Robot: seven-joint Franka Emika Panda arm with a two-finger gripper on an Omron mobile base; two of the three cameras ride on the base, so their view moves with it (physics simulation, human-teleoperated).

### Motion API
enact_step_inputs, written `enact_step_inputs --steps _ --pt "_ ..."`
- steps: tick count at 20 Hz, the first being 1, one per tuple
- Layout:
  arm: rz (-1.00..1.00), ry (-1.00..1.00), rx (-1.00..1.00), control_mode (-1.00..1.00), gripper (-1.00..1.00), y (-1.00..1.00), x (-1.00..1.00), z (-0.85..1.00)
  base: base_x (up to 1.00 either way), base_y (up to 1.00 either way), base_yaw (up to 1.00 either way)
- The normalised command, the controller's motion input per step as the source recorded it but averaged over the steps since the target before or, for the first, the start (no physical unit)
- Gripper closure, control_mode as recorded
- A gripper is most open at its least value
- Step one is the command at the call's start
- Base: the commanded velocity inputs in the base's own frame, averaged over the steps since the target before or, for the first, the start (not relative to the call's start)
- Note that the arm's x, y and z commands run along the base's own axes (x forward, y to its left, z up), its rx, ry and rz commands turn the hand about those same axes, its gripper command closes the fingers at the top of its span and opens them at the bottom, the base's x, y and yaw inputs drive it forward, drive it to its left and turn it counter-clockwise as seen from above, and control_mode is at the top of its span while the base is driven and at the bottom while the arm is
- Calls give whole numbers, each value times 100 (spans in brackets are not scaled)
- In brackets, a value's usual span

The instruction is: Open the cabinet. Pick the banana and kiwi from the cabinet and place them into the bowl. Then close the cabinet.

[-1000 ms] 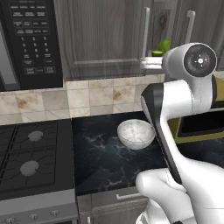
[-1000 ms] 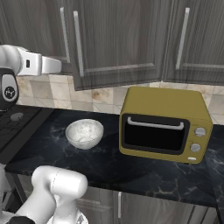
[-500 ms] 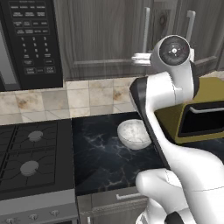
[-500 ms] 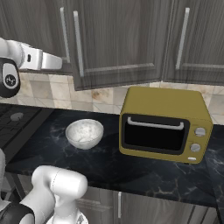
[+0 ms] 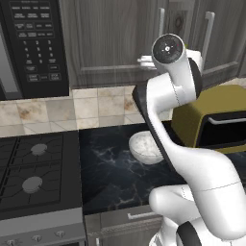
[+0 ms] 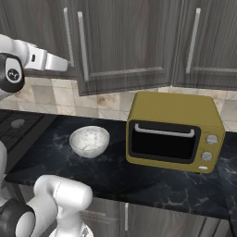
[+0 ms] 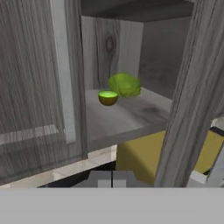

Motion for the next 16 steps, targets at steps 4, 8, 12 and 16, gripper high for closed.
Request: enact_step_inputs --steps 4,8,12,16 --pt "-9 1 0 -100 100 0 23 -3 0 0 0" --pt "-4 0 -1 -100 100 -12 22 -6 0 0 0" --pt "-2 0 -3 -100 100 -18 19 -7 0 0 0" --pt "-2 0 -3 -100 100 -20 21 -9 0 0 0"
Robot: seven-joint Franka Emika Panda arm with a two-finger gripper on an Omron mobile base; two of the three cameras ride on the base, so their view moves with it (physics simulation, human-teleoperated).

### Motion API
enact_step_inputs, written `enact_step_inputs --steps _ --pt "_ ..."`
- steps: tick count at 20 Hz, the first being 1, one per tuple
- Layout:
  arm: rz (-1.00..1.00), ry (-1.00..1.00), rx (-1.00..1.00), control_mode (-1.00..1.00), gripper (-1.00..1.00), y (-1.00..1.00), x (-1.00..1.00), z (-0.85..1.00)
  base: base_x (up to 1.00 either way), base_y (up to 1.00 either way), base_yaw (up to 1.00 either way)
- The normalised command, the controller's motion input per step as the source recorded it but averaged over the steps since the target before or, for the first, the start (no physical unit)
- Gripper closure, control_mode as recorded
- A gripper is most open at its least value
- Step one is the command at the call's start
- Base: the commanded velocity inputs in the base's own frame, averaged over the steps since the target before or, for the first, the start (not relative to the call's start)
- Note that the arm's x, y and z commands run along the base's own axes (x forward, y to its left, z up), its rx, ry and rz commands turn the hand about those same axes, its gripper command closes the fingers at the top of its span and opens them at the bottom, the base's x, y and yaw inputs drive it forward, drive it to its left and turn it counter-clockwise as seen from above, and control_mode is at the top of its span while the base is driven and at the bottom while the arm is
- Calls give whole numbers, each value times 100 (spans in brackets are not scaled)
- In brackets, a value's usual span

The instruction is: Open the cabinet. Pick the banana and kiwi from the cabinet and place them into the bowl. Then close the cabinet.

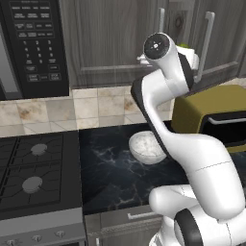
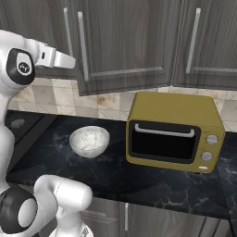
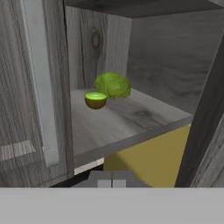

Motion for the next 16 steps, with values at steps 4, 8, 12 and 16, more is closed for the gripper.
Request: enact_step_inputs --steps 4,8,12,16 --pt "-2 0 -4 -100 100 -17 21 -12 0 0 0" --pt "-2 0 -4 -100 100 -17 18 -12 0 0 0" --pt "-4 0 -4 -100 100 -21 14 -8 0 0 0" --pt "-9 0 -5 -100 100 -42 3 -1 0 0 0"
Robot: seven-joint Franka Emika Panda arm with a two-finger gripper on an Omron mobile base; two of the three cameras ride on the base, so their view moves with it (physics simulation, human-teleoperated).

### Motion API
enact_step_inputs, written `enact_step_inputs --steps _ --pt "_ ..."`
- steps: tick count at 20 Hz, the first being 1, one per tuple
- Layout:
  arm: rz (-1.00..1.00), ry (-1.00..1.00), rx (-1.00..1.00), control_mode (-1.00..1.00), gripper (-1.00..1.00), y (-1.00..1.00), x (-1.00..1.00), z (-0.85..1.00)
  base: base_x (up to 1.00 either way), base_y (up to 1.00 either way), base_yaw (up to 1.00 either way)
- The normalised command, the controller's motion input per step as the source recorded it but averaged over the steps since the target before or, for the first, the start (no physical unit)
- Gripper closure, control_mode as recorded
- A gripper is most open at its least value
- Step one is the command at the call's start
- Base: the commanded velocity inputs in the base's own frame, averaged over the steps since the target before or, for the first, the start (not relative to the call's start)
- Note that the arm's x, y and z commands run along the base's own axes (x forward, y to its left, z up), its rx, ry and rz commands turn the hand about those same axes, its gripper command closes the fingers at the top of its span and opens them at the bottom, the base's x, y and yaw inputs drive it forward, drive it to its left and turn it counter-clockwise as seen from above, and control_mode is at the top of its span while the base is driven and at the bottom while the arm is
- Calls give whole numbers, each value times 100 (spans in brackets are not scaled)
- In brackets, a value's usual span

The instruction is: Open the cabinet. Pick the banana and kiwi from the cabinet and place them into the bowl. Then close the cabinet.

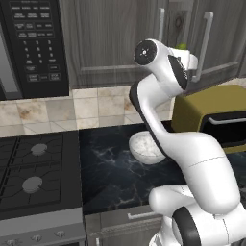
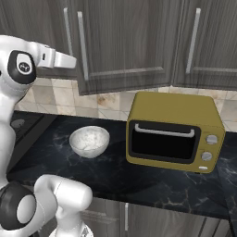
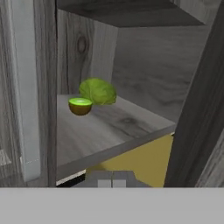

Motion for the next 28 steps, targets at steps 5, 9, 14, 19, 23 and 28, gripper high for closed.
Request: enact_step_inputs --steps 5,9,14,19,23,28 --pt "-10 0 -6 -100 100 -66 -1 0 0 0 0" --pt "-8 0 -5 -100 100 -77 -17 0 0 0 0" --pt "-6 0 -5 -100 100 -81 -35 0 0 0 0" --pt "-6 0 -4 -100 100 -83 -63 0 0 0 0" --pt "-6 0 -3 -100 100 -81 -68 0 0 0 0" --pt "-6 0 -1 -100 100 -81 -58 0 0 0 0"
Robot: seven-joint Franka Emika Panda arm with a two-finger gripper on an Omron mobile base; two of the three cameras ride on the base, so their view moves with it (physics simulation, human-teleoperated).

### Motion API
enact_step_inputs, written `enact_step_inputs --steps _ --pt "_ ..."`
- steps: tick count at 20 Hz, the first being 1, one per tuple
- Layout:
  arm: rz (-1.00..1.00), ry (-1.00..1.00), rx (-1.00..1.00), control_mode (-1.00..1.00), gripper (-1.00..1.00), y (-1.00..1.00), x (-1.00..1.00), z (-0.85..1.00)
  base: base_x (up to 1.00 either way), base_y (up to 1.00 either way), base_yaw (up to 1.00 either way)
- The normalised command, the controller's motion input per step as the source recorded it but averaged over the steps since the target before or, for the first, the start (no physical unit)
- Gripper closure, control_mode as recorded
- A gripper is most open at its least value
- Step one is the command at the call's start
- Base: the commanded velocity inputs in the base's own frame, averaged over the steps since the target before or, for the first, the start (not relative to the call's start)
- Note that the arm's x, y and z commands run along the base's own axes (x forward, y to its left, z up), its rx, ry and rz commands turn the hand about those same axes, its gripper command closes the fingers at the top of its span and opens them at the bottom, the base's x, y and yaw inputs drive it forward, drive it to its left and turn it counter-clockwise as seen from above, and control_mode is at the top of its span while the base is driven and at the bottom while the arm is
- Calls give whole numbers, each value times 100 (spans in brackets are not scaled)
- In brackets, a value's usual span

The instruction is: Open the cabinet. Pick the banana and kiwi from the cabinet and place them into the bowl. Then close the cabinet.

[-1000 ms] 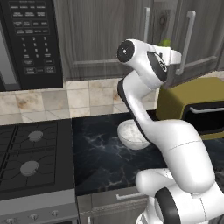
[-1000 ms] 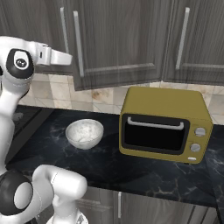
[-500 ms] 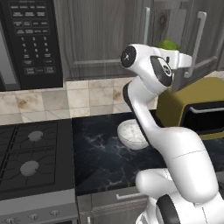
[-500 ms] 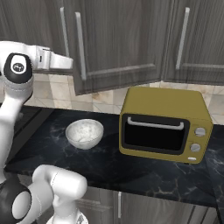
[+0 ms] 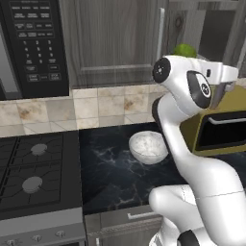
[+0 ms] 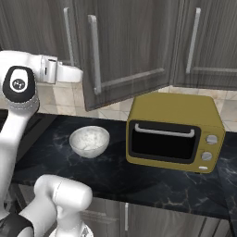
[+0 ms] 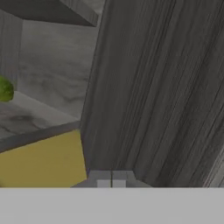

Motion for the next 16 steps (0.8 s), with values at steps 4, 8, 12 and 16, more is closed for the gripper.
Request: enact_step_inputs --steps 4,8,12,16 --pt "-5 0 0 -100 100 -74 -59 0 0 0 0" --pt "-4 0 0 -100 100 -72 -49 0 0 0 0" --pt "-1 0 0 -100 100 -65 -31 0 0 0 0" --pt "0 0 0 -100 100 -57 -20 0 0 0 0"
